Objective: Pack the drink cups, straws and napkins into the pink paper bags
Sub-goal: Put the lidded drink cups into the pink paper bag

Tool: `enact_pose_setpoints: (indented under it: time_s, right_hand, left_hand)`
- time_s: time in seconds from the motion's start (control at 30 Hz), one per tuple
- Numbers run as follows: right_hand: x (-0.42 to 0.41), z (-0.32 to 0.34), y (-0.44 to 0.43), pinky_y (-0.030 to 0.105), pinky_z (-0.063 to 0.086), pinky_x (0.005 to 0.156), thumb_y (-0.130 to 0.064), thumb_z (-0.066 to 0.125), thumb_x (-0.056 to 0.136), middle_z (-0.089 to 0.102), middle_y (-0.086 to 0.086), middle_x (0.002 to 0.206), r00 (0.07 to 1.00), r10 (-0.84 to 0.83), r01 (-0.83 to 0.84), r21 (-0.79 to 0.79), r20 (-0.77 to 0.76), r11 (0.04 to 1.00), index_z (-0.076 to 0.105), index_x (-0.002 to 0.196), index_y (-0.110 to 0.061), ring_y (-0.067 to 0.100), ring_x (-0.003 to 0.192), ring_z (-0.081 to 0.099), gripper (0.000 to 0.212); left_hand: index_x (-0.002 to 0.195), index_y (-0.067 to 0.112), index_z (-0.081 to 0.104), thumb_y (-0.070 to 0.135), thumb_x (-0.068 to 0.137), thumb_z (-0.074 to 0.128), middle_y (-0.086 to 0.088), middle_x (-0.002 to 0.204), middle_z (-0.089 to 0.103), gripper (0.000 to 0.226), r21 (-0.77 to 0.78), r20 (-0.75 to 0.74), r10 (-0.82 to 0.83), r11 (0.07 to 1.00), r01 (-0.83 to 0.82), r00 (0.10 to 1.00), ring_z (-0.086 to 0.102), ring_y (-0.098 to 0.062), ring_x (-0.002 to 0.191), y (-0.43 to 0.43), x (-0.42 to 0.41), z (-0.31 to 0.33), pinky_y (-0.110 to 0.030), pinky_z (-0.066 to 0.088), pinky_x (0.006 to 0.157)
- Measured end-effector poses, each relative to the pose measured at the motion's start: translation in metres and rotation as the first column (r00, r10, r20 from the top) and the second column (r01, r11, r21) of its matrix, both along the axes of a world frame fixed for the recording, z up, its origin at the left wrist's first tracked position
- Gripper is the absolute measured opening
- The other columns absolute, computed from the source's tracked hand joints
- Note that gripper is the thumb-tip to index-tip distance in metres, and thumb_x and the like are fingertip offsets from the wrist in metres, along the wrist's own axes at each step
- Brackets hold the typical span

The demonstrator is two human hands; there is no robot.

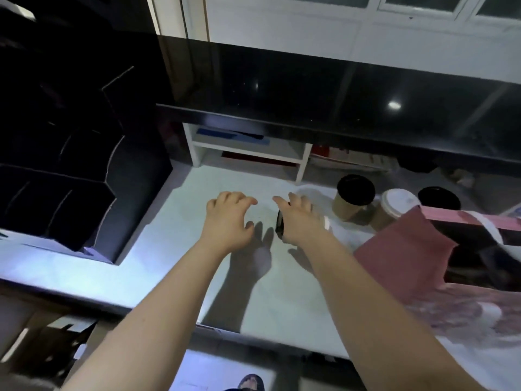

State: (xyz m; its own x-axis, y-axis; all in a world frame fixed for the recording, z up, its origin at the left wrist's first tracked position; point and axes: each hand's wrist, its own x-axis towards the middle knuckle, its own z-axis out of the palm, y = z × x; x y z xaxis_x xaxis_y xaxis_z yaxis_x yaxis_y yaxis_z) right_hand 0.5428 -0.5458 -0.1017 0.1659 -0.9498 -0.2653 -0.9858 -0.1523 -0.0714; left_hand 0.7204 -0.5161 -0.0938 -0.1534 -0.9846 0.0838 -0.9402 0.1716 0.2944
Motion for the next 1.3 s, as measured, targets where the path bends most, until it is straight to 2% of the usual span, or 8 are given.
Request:
enact_pose_setpoints:
  time_s: [0.1,0.23,0.37,0.53,0.77,0.93,1.17,1.3]
  right_hand:
    - [0.008,-0.014,-0.004,0.052,0.019,0.114,-0.008,0.06,0.084,0.017,0.014,0.154,0.988,0.058,-0.066,-0.05,-0.142,0.997,0.017,0.149,-0.03,0.04,0.139,0.02,0.081]
    - [0.006,-0.011,0.0,0.046,0.034,0.105,-0.01,0.064,0.08,0.033,0.013,0.137,0.984,0.101,-0.117,-0.107,-0.145,0.987,0.026,0.143,-0.024,0.036,0.125,0.037,0.075]
    - [-0.018,0.049,0.01,0.046,0.04,0.103,-0.013,0.073,0.078,0.023,0.009,0.146,0.975,-0.021,0.076,-0.241,0.221,0.968,0.023,0.147,-0.028,0.033,0.133,0.028,0.086]
    - [-0.072,0.158,0.038,0.029,0.04,0.094,-0.015,0.078,0.072,0.024,-0.002,0.141,0.736,-0.018,0.38,-0.391,0.677,0.839,0.036,0.132,-0.036,0.022,0.13,0.032,0.076]
    - [-0.171,0.219,0.093,0.021,0.045,0.094,-0.024,0.082,0.067,0.032,-0.01,0.129,0.673,-0.056,0.544,-0.442,0.737,0.713,0.034,0.121,-0.045,0.015,0.118,0.048,0.076]
    - [-0.235,0.225,0.148,0.036,0.055,0.09,-0.028,0.084,0.068,0.054,-0.009,0.124,0.406,0.001,0.652,-0.291,0.914,0.7,0.046,0.122,-0.039,0.008,0.109,0.059,0.067]
    - [-0.271,0.187,0.177,0.029,0.052,0.089,-0.025,0.082,0.072,0.053,-0.006,0.122,0.511,-0.108,0.572,-0.243,0.853,0.783,0.05,0.114,-0.033,0.005,0.11,0.055,0.054]
    - [-0.276,0.173,0.189,0.028,0.052,0.089,-0.024,0.082,0.071,0.052,-0.01,0.122,0.466,-0.063,0.636,-0.285,0.883,0.717,0.05,0.119,-0.031,0.0,0.11,0.053,0.058]
  left_hand:
    - [0.131,0.031,0.053,0.029,0.081,0.058,0.005,0.132,0.053,0.05,-0.002,-0.03,0.009,1.0,-0.009,1.0,0.038,-0.022,0.127,-0.002,0.002,-0.007,-0.042,0.031,0.101]
    - [0.132,0.029,0.053,0.028,0.082,0.06,0.004,0.133,0.052,0.051,-0.01,-0.072,0.011,1.0,-0.012,0.997,0.037,-0.023,0.129,-0.01,0.002,-0.002,-0.043,0.03,0.102]
    - [0.134,0.027,0.052,0.026,0.082,0.064,0.0,0.135,0.052,0.053,-0.093,-0.145,0.021,0.995,-0.034,0.989,0.036,-0.026,0.129,-0.028,-0.009,0.035,-0.044,0.03,0.102]
    - [0.133,0.028,0.053,0.029,0.081,0.067,0.001,0.133,0.055,0.053,-0.233,-0.171,-0.115,0.97,0.074,0.979,0.042,-0.029,0.125,-0.046,-0.065,0.105,-0.046,0.037,0.099]
    - [0.127,0.028,0.059,0.032,0.083,0.066,0.004,0.126,0.059,0.044,-0.336,-0.234,-0.399,0.889,0.311,0.887,0.049,-0.025,0.119,-0.014,-0.176,0.165,-0.044,0.043,0.096]
    - [0.106,0.029,0.069,0.034,0.085,0.073,0.016,0.101,0.063,0.022,-0.09,-0.443,-0.503,0.849,0.521,0.742,0.059,-0.003,0.095,0.034,-0.228,0.157,-0.023,0.049,0.082]
    - [0.099,0.04,0.069,0.049,0.081,0.067,0.017,0.094,0.063,0.02,-0.115,-0.06,-0.52,0.851,0.512,0.852,0.055,-0.014,0.097,0.055,-0.258,0.123,-0.036,0.033,0.082]
    - [0.102,0.044,0.064,0.062,0.084,0.055,0.019,0.087,0.056,0.027,-0.123,-0.095,-0.465,0.883,0.453,0.88,0.052,-0.013,0.09,0.063,-0.266,0.123,-0.038,0.027,0.08]
